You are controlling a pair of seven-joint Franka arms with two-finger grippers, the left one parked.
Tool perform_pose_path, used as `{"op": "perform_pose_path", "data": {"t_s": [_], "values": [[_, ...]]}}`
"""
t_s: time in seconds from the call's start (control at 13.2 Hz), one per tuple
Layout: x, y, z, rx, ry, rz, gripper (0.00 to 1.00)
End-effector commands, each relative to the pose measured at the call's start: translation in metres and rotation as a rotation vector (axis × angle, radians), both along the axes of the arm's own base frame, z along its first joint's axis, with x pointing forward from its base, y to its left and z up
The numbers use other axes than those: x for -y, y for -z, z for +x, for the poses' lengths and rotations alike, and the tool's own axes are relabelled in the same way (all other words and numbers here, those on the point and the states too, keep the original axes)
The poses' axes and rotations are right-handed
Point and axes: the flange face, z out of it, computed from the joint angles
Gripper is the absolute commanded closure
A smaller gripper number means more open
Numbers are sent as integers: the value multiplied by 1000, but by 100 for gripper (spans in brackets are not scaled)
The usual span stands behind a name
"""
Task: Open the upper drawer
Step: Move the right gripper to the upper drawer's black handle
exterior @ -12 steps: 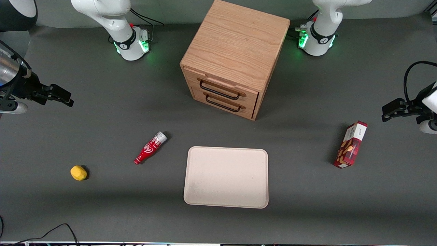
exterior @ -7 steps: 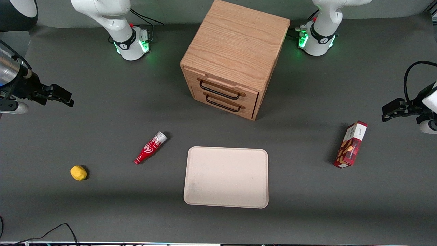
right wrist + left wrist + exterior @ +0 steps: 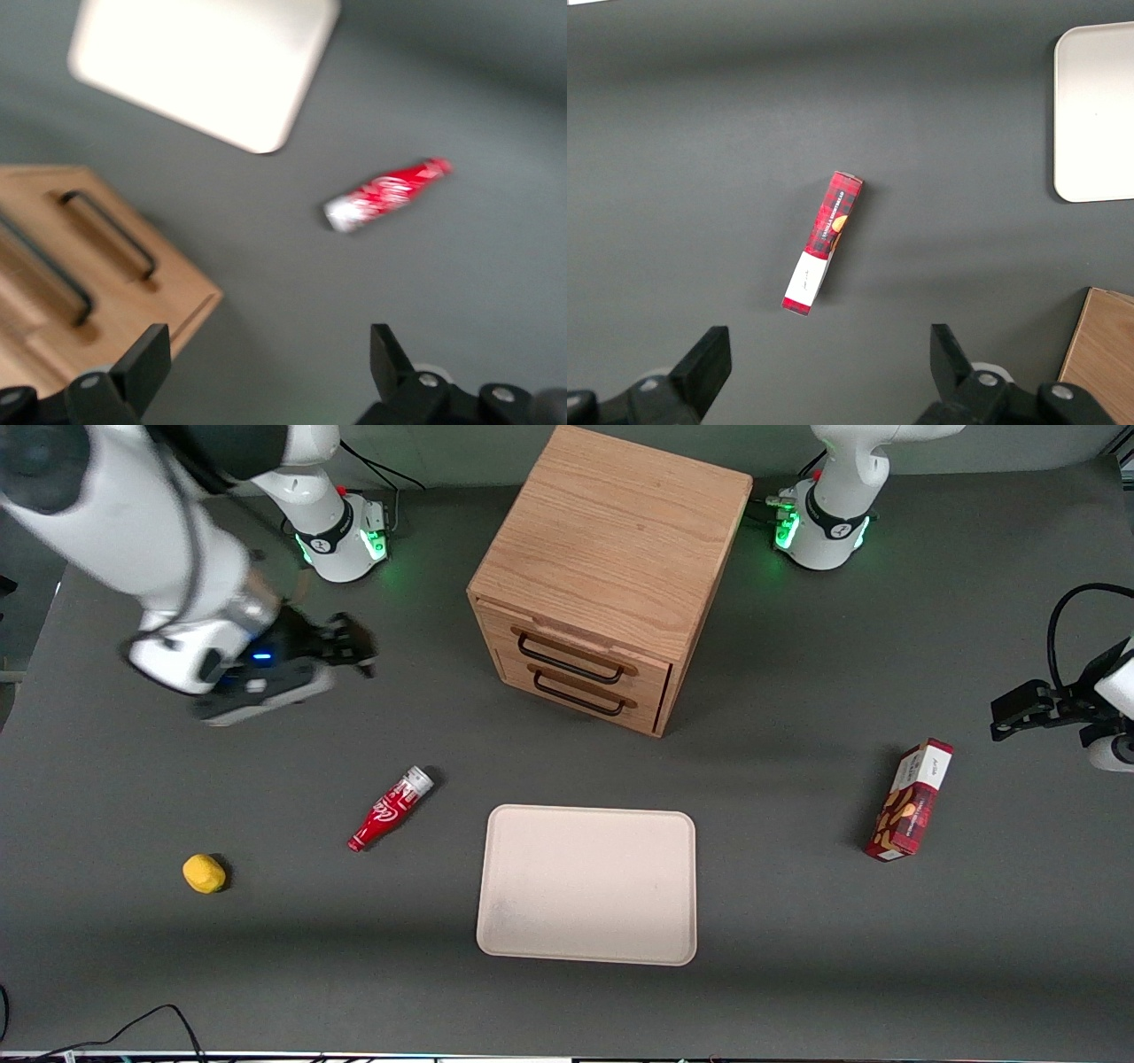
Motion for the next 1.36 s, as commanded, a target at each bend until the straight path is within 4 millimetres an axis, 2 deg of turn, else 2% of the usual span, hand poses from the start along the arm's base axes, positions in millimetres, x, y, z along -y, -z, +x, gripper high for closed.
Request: {"op": "perform_pose_path", "data": {"t_s": [0.0,0.23,0.45,0.68,0.98,1.29], "values": [[-65,22,0,-26,-154,75,0],[-142,54,-29,45,-338,28,0],[-171,95,-40,30,-467,48,0],[-186,128,-46,38,-568,85,0],[-196,150,-47,50,-595,90,0],[-195,176,-45,85,-638,60,0]]}}
